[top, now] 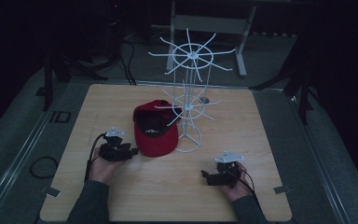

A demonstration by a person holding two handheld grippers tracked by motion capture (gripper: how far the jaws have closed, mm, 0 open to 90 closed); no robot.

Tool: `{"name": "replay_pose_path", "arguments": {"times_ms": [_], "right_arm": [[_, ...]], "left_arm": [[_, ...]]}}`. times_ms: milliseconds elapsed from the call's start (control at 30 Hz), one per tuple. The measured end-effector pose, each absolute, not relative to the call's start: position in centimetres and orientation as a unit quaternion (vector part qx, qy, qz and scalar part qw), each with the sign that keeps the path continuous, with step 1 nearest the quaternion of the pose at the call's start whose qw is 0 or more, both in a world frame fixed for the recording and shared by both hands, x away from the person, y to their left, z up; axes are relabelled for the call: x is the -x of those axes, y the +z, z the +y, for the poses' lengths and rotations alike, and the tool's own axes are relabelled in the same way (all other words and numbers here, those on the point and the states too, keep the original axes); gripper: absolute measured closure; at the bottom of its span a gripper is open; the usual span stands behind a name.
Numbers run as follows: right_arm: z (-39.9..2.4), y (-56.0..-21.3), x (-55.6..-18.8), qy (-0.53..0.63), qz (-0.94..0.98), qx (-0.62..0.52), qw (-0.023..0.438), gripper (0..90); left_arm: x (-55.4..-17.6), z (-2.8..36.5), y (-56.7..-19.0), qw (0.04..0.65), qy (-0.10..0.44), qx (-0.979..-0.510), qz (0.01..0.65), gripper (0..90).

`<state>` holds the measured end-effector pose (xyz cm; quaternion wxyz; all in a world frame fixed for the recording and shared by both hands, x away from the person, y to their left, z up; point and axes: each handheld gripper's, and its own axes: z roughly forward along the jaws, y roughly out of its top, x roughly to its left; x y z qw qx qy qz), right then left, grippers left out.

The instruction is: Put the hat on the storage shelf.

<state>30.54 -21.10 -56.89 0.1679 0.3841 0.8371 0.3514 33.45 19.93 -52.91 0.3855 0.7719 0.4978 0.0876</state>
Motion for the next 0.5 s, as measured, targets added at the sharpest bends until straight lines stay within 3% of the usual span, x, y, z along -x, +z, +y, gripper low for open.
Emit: {"name": "replay_pose_path", "arguments": {"times_ms": [500], "right_arm": [[-21.1, -56.9, -30.5, 0.351, 0.837, -0.384, 0.168, 12.8]], "left_arm": [[-35.1, 18.2, -52.9, 0.389, 0.062, -0.777, 0.491, 50.7]]}}
